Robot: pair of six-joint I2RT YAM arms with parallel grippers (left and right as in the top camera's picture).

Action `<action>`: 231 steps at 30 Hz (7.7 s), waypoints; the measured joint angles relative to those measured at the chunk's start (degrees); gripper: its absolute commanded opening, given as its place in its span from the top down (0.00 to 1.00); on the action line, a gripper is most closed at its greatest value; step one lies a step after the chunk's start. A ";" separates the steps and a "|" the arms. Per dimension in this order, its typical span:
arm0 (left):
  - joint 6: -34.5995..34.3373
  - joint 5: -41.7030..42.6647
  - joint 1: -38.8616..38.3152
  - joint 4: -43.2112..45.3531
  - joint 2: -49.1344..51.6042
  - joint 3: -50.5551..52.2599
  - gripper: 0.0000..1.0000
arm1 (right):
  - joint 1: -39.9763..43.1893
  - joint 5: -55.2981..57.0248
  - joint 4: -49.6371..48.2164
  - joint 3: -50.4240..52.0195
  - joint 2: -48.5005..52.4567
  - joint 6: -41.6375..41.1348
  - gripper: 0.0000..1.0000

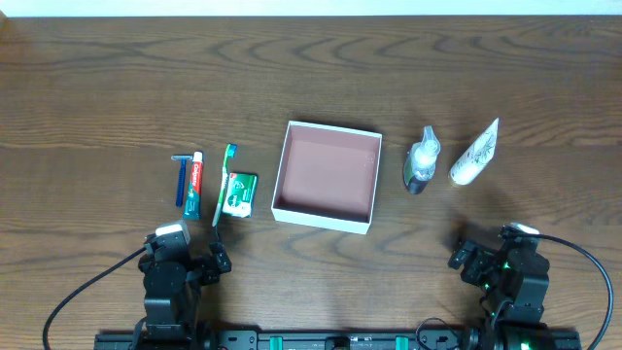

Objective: Pack container

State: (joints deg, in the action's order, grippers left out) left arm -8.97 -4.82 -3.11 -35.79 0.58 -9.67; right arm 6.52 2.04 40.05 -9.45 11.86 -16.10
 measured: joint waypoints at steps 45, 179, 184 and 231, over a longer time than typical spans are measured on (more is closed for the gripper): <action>0.00 0.02 0.00 0.00 0.00 0.00 0.02 | 0.00 -0.48 -4.11 0.46 0.02 -0.98 0.01; 0.00 0.15 0.00 0.02 0.00 0.00 0.02 | -25.40 8.59 40.70 -101.92 84.39 -2.12 0.25; 0.00 0.15 0.00 0.02 0.00 0.00 0.02 | -24.15 8.37 37.66 -93.61 89.81 -2.12 0.25; 0.00 0.15 0.00 0.02 0.00 0.00 0.02 | -38.60 3.72 35.21 -80.70 63.65 -8.61 0.67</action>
State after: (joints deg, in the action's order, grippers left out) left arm -8.97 -4.67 -3.11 -35.77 0.58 -9.67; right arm -32.08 5.76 75.26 -90.15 75.50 -24.71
